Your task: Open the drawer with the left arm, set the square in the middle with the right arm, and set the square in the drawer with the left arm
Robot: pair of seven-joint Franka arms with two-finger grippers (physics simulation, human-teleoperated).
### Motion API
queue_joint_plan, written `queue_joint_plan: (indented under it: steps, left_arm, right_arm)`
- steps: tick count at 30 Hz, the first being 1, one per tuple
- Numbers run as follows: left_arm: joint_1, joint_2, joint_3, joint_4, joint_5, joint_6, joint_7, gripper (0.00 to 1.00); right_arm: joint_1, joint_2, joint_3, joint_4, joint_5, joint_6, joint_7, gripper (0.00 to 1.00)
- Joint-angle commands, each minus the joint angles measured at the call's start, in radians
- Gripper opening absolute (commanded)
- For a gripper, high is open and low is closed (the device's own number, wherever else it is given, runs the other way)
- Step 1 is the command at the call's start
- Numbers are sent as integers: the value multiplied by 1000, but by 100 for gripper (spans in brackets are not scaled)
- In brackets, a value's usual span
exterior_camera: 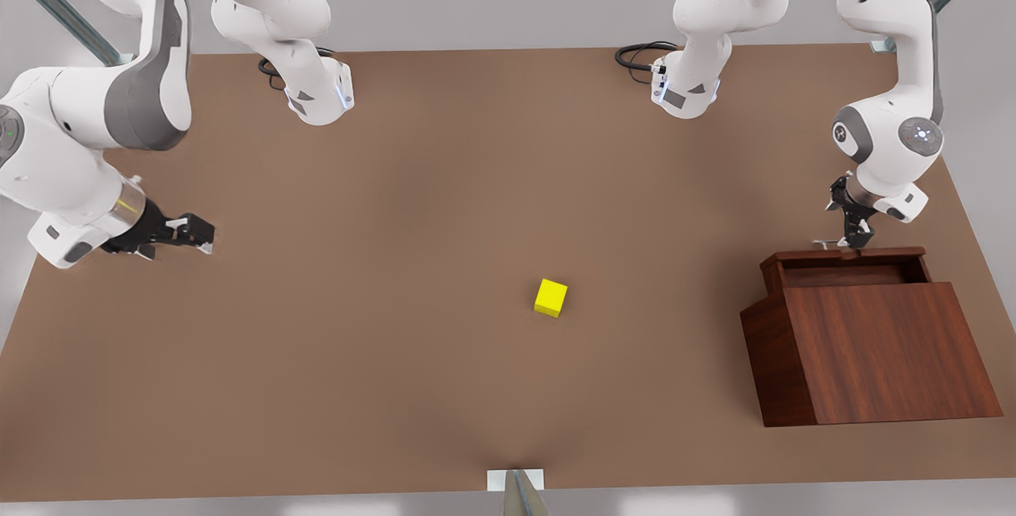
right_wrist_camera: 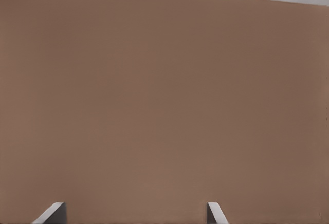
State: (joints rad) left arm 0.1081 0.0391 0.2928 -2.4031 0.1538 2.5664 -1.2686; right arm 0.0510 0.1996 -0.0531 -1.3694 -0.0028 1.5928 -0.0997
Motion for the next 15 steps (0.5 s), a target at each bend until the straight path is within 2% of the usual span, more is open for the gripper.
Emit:
queue_joint_plan:
  steps: [1,15]
  left_arm:
    - [-2,-1,0,-1,1,0,0,100]
    - [-5,-79,9,-73,1,-32,0,100]
  right_arm:
    - [4,0,1,6,-2,-1,0,100]
    - [-26,12,-16,4,0,81,6,100]
